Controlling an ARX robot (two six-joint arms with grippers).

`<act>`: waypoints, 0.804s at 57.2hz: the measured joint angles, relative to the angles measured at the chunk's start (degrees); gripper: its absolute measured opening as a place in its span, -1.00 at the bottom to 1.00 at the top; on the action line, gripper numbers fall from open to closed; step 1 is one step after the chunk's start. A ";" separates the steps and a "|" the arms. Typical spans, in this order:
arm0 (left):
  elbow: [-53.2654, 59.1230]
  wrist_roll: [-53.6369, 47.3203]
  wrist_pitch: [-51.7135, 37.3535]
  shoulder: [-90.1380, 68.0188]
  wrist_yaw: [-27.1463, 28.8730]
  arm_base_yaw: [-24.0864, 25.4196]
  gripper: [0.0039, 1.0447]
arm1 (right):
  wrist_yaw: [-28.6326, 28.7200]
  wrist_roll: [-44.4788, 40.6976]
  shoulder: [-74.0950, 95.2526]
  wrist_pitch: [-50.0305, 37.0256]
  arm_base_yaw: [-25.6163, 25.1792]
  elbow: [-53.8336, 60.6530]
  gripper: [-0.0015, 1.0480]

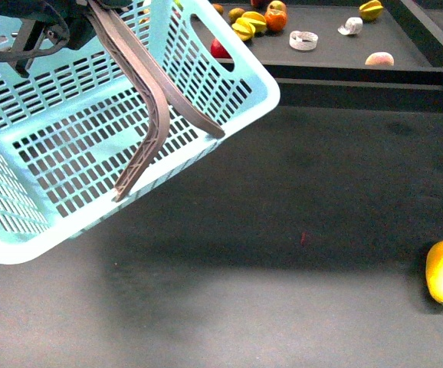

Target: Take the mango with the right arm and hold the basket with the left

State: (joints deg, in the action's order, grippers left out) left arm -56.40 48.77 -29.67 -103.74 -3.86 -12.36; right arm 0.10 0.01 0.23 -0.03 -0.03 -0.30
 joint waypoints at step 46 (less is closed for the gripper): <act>11.19 -21.51 -2.29 8.41 -7.26 -14.84 -0.84 | 0.00 0.00 0.00 0.00 0.00 0.00 0.85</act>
State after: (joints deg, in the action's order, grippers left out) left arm -45.21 27.27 -31.97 -95.33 -11.11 -27.20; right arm 0.10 0.01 0.23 -0.03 -0.03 -0.30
